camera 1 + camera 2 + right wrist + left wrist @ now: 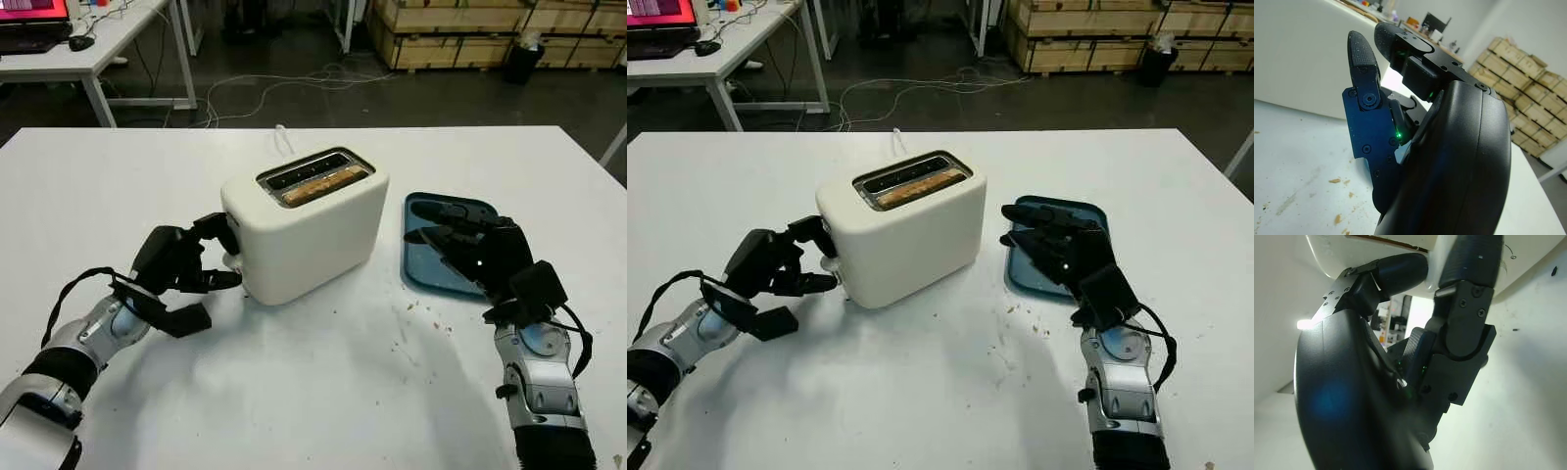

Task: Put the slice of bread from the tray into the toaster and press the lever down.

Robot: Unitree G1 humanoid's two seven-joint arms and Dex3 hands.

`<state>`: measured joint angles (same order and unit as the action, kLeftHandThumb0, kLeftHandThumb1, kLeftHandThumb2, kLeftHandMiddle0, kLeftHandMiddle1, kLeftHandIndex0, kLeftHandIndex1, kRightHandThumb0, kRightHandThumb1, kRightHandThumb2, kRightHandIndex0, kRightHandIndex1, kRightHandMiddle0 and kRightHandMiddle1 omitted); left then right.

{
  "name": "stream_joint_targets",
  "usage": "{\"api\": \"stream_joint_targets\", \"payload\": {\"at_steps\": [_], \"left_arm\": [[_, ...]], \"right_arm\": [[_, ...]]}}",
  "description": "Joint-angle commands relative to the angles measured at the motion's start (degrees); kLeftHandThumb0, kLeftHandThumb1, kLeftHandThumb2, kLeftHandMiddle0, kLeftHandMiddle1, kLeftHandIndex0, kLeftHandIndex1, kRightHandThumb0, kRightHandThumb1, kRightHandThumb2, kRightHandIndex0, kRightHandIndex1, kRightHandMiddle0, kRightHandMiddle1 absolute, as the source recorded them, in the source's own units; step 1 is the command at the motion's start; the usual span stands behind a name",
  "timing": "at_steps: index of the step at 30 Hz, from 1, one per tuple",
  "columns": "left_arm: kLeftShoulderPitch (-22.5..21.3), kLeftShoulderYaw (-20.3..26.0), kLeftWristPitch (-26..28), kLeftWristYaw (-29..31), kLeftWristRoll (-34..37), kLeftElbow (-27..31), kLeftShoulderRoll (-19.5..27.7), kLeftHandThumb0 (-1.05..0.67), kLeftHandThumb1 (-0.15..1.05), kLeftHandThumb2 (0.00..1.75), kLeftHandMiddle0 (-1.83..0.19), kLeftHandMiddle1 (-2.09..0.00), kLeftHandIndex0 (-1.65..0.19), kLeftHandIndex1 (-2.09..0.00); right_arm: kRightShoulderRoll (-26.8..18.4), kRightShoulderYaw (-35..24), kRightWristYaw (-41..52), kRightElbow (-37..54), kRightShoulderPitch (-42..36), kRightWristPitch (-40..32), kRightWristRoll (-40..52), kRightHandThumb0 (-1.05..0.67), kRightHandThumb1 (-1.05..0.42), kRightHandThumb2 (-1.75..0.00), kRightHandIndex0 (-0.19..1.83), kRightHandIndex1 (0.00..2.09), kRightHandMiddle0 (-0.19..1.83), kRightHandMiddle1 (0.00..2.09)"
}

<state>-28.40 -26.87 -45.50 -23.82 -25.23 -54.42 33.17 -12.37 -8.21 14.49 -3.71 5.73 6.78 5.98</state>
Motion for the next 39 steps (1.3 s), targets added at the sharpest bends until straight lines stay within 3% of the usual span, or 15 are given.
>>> {"api": "stream_joint_targets", "payload": {"at_steps": [1, 5, 6, 7, 8, 10, 12, 16, 17, 18, 21, 24, 29, 32, 39], "left_arm": [[-1.9, -14.28, 33.84, 36.11, -13.73, -12.9, -11.5, -1.05, 0.82, 0.02, -1.57, -0.68, -0.41, -1.68], [-2.43, -14.83, 31.55, 34.74, -14.87, -9.47, -9.44, -1.05, 0.87, 0.03, -1.57, -0.94, -0.49, -1.63], [-2.53, -14.76, 30.85, 34.7, -14.81, -8.72, -8.94, -1.05, 0.89, 0.03, -1.57, -0.95, -0.77, -1.4], [-2.36, -14.42, 30.16, 33.99, -14.54, -7.57, -8.3, -1.05, 0.91, 0.03, -1.57, -0.95, -1.15, -1.0], [-2.2, -14.09, 29.69, 33.24, -14.42, -5.93, -7.47, -1.05, 0.91, 0.05, -1.57, -0.99, -1.35, -0.78], [-1.76, -13.1, 28.88, 31.63, -13.7, -2.78, -5.96, -1.05, 0.92, 0.15, -1.57, -1.12, -1.53, -0.7], [-1.35, -11.81, 28.31, 31.56, -12.21, 0.32, -4.56, -1.05, 0.92, 0.24, -1.57, -1.23, -1.56, -0.72], [1.05, -6.98, 21.24, 28.19, -5.13, 5.94, -1.73, -1.05, 0.92, 0.3, -1.57, -1.35, -1.57, -0.78], [1.63, -6.0, 18.99, 26.87, -3.51, 6.97, -1.18, -1.05, 0.92, 0.35, -1.57, -1.42, -1.57, -1.03], [2.18, -5.04, 16.9, 25.82, -1.81, 8.16, -0.59, -1.05, 0.92, 0.38, -1.57, -1.47, -1.57, -1.15], [3.59, -2.39, 12.2, 23.43, 2.17, 11.09, 0.47, -1.05, 0.92, 0.44, -1.57, -1.57, -1.57, -1.24], [5.1, 0.71, 9.69, 19.97, 3.9, 14.32, 0.85, -1.05, 0.92, 0.54, -1.55, -1.58, -1.37, -1.13], [7.08, 7.62, 6.8, 16.27, 5.86, 19.59, 0.76, -1.05, 0.92, 0.67, -1.36, -1.74, -1.05, -1.56], [8.09, 12.17, 6.15, 16.14, 7.91, 22.62, 0.24, -1.05, 0.92, 0.69, -1.2, -1.74, -0.9, -1.64], [8.64, 19.74, 4.07, 15.56, 9.08, 26.25, 0.02, -1.05, 0.92, 0.71, -1.09, -1.75, -0.7, -1.74]], "right_arm": [[-0.65, -0.15, 0.01, 1.09, -0.09, -0.69, 0.37, -0.51, -0.92, -0.09, 0.82, 0.69, 1.04, 0.0], [-0.57, -0.2, 0.08, 0.97, -0.1, -0.29, 0.49, -0.52, -0.92, -0.1, 0.81, 0.68, 1.04, 0.0], [-0.57, -0.22, 0.1, 1.04, -0.11, -0.41, 0.57, -0.52, -0.92, -0.1, 0.81, 0.68, 1.04, 0.0], [-0.55, -0.23, 0.16, 1.0, -0.07, -0.34, 0.65, -0.52, -0.92, -0.1, 0.81, 0.68, 1.04, 0.0], [-0.54, -0.2, 0.12, 0.97, -0.05, -0.23, 0.56, -0.52, -0.92, -0.1, 0.81, 0.68, 1.04, 0.0], [-0.48, -0.13, 0.0, 1.11, -0.05, -0.51, 0.49, -0.53, -0.92, -0.09, 0.82, 0.69, 1.04, 0.0], [-0.4, -0.13, 0.16, 1.0, -0.02, -0.57, 0.75, -0.53, -0.92, -0.09, 0.82, 0.69, 1.04, 0.0], [-0.27, -0.05, 0.43, 0.78, 0.09, 0.03, 0.94, -0.52, -0.92, -0.09, 0.83, 0.7, 1.04, 0.0], [-0.25, -0.04, 0.47, 0.78, 0.11, 0.05, 0.99, -0.52, -0.92, -0.1, 0.83, 0.7, 1.04, 0.0], [-0.22, -0.03, 0.51, 0.8, 0.15, -0.05, 1.07, -0.52, -0.92, -0.1, 0.82, 0.7, 1.04, 0.0], [-0.17, 0.02, 0.64, 0.74, 0.28, -0.24, 1.24, -0.52, -0.92, -0.1, 0.83, 0.7, 1.04, 0.0], [-0.02, -0.05, 1.12, 0.4, 0.43, 0.06, 1.69, -0.51, -0.92, -0.1, 0.83, 0.7, 1.03, 0.0], [0.16, 0.04, 1.16, 0.5, 0.57, 0.05, 1.47, -0.52, -0.92, -0.11, 0.83, 0.69, 1.03, 0.0], [0.24, 0.09, 1.28, 0.35, 0.65, 0.11, 1.61, -0.52, -0.92, -0.11, 0.83, 0.68, 1.04, 0.0], [0.4, 0.26, 1.3, -0.02, 0.97, 0.45, 1.54, -0.53, -0.92, -0.12, 0.83, 0.68, 1.03, 0.0]]}}
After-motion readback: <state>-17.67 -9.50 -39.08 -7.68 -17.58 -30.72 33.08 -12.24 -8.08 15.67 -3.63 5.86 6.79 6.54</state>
